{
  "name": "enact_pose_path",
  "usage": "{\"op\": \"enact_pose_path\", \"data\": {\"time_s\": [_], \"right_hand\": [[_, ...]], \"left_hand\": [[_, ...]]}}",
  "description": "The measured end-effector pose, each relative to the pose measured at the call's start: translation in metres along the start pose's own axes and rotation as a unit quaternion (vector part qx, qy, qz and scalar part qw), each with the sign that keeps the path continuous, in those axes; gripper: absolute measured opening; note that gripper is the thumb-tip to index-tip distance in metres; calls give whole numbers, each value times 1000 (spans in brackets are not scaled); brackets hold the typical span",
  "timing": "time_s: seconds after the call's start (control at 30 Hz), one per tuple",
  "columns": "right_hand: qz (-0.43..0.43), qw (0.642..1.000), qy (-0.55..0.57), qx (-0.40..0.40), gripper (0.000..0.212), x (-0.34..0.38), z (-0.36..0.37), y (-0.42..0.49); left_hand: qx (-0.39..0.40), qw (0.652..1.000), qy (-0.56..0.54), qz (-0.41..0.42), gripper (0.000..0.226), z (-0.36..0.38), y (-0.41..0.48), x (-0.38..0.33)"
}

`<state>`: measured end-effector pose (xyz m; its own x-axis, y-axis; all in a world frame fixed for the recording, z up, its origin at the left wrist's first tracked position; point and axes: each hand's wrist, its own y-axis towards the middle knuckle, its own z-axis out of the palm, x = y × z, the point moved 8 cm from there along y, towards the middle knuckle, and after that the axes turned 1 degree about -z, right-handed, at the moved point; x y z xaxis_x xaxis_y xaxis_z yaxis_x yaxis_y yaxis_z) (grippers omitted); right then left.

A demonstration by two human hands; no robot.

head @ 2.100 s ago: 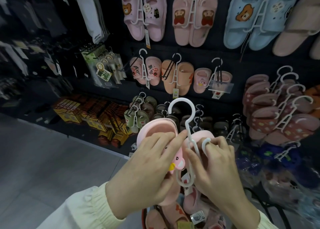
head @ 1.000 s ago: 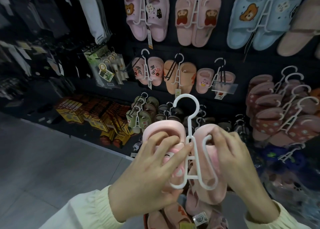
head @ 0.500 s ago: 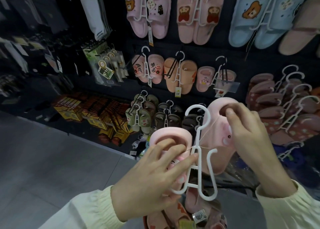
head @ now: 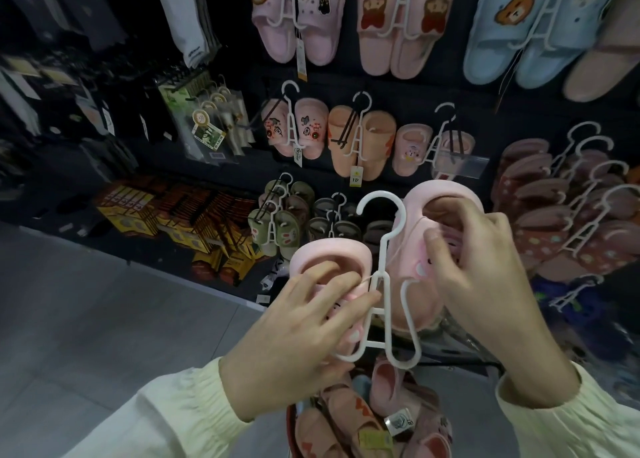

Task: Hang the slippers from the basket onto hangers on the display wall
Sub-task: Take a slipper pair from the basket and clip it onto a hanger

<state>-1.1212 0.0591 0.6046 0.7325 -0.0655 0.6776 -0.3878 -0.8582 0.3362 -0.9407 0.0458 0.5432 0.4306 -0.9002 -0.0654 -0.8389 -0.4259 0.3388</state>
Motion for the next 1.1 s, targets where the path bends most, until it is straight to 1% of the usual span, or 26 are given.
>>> {"op": "enact_pose_path", "data": {"time_s": [0.1, 0.2, 0.3, 0.5, 0.6, 0.77, 0.83, 0.97, 1.1], "right_hand": [[-3, 1000, -5, 16, 26, 2, 14, -4], [-25, 998, -46, 32, 24, 7, 29, -9], [-28, 996, -61, 50, 25, 8, 43, -16], [-24, 992, -116, 46, 29, 0, 58, -31], [-17, 987, -145, 60, 43, -11, 61, -39], [-18, 971, -222, 85, 64, -42, 67, -46], [-17, 964, -251, 81, 71, -59, 69, -47], [-26, 949, -307, 75, 94, -90, 74, -48], [-33, 942, -326, 65, 101, -125, 78, -48]], "left_hand": [[-17, 1000, -9, -4, 76, 2, -1, 10], [-32, 999, -19, -2, 75, 1, 1, 24], [-49, 998, -36, -1, 74, 2, 2, 40], [-77, 993, -80, 31, 74, 23, 9, 61], [-69, 992, -89, 53, 78, 40, 19, 65], [-61, 992, -78, 81, 76, 64, 37, 58], [-60, 992, -63, 90, 77, 70, 46, 54], [-41, 994, -51, 92, 76, 89, 61, 47], [-15, 995, -46, 91, 79, 123, 77, 41]]}}
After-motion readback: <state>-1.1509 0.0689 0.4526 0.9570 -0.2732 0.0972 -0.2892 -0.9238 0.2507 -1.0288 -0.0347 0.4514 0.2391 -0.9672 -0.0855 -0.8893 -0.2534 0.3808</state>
